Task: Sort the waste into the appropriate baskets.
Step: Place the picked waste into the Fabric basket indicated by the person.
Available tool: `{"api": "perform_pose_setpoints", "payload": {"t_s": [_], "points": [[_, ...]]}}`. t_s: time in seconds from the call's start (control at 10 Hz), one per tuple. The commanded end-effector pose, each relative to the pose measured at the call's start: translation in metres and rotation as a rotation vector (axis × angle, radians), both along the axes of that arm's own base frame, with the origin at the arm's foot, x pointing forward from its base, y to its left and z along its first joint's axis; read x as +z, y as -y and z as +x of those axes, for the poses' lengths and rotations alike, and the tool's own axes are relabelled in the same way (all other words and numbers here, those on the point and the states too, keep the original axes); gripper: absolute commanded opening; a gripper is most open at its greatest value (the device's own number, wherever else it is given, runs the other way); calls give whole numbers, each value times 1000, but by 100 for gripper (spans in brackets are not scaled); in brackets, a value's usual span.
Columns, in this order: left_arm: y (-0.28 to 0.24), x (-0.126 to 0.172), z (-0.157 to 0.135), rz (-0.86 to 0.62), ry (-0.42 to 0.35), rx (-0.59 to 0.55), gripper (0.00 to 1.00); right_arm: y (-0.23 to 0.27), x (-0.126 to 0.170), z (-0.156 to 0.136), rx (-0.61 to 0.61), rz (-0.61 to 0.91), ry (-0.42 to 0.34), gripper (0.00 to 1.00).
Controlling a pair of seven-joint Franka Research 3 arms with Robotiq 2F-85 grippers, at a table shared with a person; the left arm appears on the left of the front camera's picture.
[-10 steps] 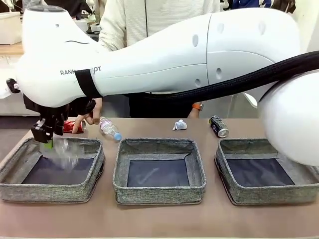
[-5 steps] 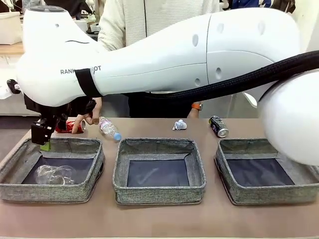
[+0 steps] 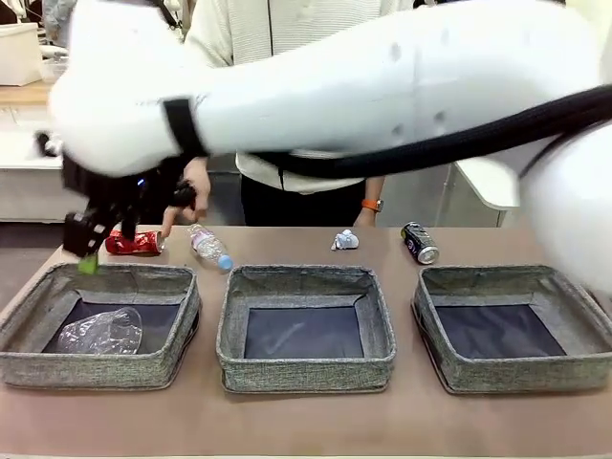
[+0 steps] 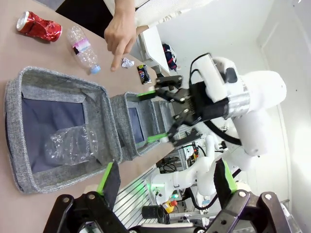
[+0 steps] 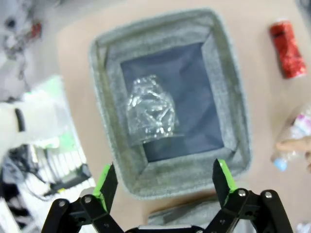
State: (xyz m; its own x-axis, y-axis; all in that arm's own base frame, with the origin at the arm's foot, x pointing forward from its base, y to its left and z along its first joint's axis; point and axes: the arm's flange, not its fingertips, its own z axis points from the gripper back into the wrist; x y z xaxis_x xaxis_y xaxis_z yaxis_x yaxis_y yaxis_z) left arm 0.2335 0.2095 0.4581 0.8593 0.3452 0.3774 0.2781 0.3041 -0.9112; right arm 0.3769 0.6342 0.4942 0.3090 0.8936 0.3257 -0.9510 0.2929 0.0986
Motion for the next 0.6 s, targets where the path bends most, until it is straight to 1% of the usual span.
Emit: {"api": "perform_pose_setpoints", "payload": {"t_s": [0.0, 0.1, 0.2, 0.3, 0.4, 0.5], "points": [[1, 1, 0, -6, 25, -2, 100, 106, 27, -33, -279, 183, -85, 100], [1, 1, 0, -6, 25, -2, 100, 159, 32, -55, -431, 257, -92, 100], [1, 1, 0, -6, 25, -2, 100, 200, 27, -73, -536, 312, -95, 100], [1, 1, 0, -6, 25, -2, 100, 241, 18, -89, -618, 376, -114, 100], [1, 1, 0, -6, 25, -2, 100, 277, 7, -100, -715, 386, -128, 100], [1, 1, 0, -6, 25, -2, 100, 301, -8, -108, -744, 426, -143, 100]]}}
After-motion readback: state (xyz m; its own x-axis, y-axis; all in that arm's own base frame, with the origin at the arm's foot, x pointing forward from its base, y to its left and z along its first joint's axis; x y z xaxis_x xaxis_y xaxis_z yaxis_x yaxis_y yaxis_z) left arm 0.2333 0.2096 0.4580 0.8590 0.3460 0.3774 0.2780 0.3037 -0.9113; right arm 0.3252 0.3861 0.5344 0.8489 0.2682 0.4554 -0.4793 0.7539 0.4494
